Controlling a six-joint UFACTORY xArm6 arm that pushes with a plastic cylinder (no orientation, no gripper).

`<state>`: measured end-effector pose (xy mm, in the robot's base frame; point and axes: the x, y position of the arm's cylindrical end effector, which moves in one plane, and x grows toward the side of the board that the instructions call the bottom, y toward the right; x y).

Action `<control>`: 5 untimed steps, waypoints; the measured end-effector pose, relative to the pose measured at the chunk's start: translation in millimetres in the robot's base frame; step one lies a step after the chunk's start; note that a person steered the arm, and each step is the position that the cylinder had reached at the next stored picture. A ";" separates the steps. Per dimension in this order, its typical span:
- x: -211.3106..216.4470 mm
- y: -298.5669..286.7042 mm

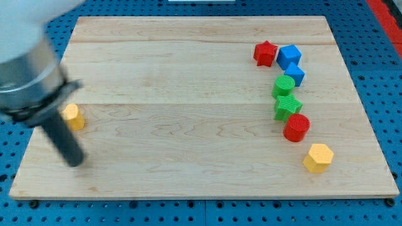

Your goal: Push the yellow heart towards up

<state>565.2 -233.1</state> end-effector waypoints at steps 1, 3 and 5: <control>-7.3 -66.1; -54.0 -29.8; -112.7 5.7</control>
<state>452.5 -227.5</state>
